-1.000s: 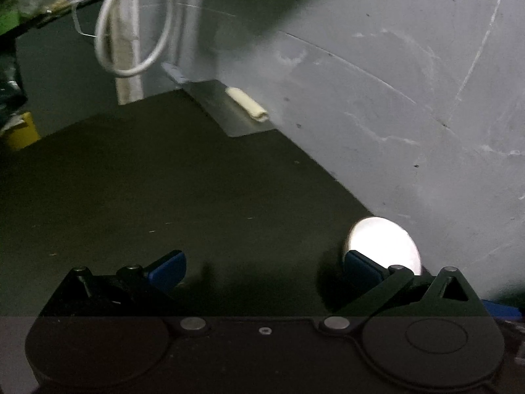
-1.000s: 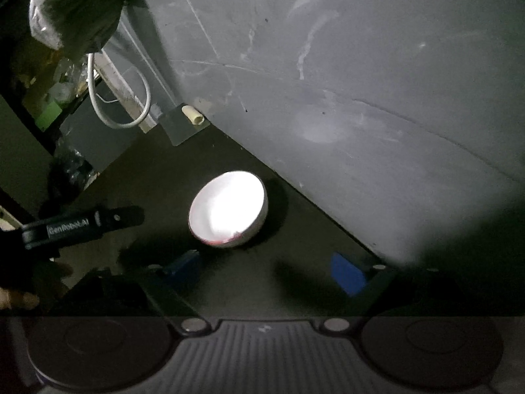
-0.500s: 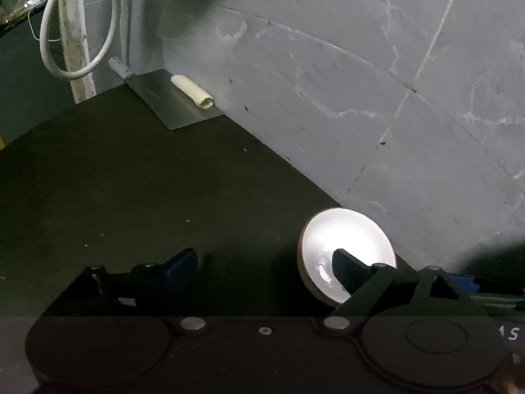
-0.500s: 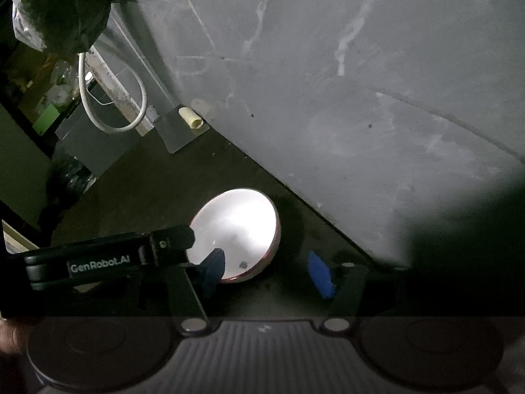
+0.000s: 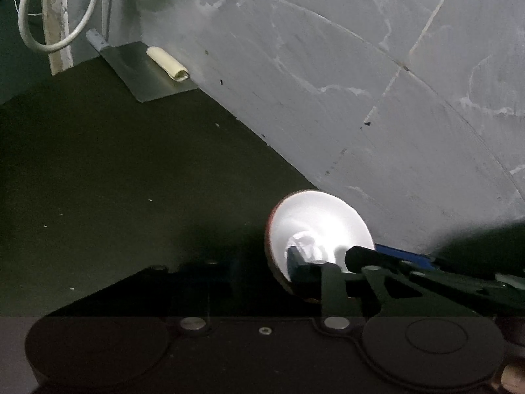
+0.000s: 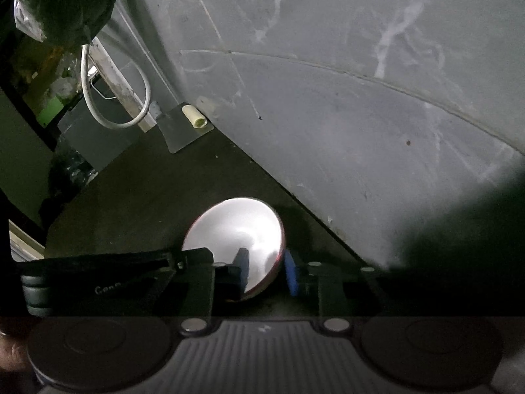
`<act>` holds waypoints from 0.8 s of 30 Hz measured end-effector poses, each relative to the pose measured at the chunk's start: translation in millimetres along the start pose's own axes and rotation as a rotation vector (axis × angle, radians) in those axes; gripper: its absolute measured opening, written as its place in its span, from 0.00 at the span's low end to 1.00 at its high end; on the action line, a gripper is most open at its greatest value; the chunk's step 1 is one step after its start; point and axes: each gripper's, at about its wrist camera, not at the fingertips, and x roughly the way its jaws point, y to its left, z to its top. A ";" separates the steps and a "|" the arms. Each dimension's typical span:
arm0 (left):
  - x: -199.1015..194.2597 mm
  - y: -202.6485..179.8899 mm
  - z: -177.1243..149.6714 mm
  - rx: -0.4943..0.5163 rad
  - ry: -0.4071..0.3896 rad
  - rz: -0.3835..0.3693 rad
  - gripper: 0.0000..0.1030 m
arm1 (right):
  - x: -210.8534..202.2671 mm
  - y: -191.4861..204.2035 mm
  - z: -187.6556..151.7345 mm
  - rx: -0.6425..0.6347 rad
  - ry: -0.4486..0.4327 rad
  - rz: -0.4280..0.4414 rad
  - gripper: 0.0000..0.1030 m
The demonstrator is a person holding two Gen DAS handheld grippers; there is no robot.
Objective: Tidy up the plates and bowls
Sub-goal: 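Pinch the rim of the white bowl with both grippers, then carry the white bowl with both grippers and lower it into the steel bowl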
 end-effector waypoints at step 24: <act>-59.9 -1.1 -27.9 -0.018 -0.106 -0.029 0.14 | -52.4 8.4 -14.2 -0.068 -0.068 0.121 0.16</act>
